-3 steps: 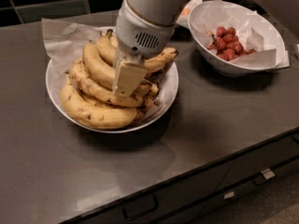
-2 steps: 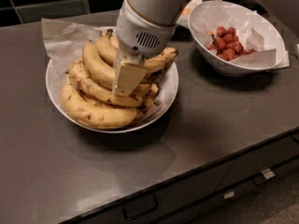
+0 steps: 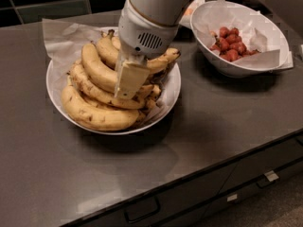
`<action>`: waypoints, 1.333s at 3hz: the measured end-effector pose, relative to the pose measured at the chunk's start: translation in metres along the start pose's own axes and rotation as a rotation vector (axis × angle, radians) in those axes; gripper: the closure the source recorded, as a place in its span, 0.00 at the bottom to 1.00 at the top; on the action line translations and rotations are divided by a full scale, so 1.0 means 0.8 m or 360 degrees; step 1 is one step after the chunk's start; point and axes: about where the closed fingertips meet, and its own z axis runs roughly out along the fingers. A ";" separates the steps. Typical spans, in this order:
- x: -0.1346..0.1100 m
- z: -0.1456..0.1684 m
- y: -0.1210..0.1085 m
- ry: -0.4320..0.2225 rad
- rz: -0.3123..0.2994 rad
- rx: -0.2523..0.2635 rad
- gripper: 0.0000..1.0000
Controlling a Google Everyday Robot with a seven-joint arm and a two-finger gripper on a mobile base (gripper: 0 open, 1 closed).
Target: Pick banana from white bowl
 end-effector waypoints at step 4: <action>0.006 -0.113 0.039 -0.0087 -0.0108 0.0356 1.00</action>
Offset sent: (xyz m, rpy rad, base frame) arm -0.0249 -0.0320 0.0567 -0.0472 -0.1528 0.0091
